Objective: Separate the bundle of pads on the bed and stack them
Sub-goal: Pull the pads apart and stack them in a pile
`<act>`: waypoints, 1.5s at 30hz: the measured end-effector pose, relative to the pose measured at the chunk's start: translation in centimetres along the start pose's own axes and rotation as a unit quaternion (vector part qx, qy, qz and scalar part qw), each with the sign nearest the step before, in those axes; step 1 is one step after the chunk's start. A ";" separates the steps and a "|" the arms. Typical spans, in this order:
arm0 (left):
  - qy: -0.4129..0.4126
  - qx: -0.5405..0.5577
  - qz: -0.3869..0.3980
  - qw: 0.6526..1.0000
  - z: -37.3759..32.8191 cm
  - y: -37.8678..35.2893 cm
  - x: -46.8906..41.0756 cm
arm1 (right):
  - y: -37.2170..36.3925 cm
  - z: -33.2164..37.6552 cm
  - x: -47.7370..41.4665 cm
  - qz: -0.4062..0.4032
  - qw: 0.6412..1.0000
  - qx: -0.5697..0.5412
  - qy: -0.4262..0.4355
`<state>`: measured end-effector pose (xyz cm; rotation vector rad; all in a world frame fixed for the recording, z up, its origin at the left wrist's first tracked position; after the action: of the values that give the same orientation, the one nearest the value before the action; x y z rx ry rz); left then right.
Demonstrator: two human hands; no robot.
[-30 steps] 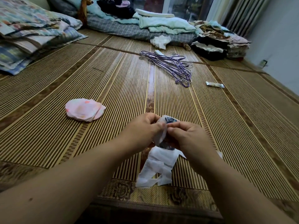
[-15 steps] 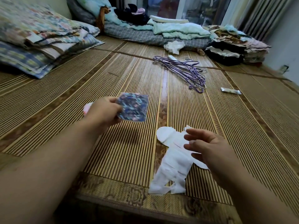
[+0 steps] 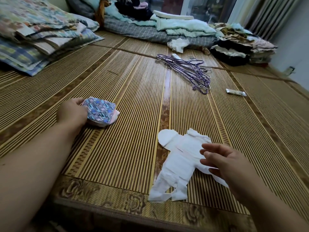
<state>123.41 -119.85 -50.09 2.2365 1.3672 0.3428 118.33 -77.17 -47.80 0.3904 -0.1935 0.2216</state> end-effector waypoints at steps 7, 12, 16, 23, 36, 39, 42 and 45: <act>-0.114 -0.090 0.009 0.989 -4.2 0.2 3.0 | 2.5 -0.1 -0.4 -0.047 0.998 0.026 0.028; -0.257 -0.078 0.196 0.943 -8.8 -3.9 11.6 | 2.4 0.3 -1.0 -0.027 0.972 0.214 0.097; -0.312 -0.136 0.340 0.877 -9.4 -8.1 17.8 | -2.2 -0.3 -0.9 0.116 0.890 0.407 0.172; -0.262 -0.247 0.401 0.842 -6.9 -10.5 20.1 | -3.8 -0.4 -1.6 0.057 0.848 0.465 0.248; -0.354 -0.114 0.389 0.843 -11.6 -9.5 21.3 | -1.0 1.0 -1.3 -0.073 0.918 0.299 0.251; -0.431 -0.074 0.377 0.817 -13.5 -7.3 21.8 | -0.4 2.7 -0.8 -0.036 0.924 0.272 0.267; -0.465 -0.040 0.355 0.810 -14.5 -5.6 21.5 | -0.3 3.7 -0.3 0.008 0.920 0.282 0.270; -0.452 -0.004 0.354 0.819 -14.5 -4.8 20.3 | -0.4 4.0 0.1 0.033 0.922 0.281 0.265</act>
<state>122.68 -96.08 -41.19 2.3029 0.0214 -0.4544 117.92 -79.07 -44.28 0.8770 0.4049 0.4431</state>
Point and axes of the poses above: each hand's wrist, its own x-axis away from the middle knuckle, its own y-axis out of the back of the hand, z = x × y, the point moved 6 cm from there along -x, towards the middle knuckle, and after that the axes turned 1 degree about -z, right-handed, at the moved point
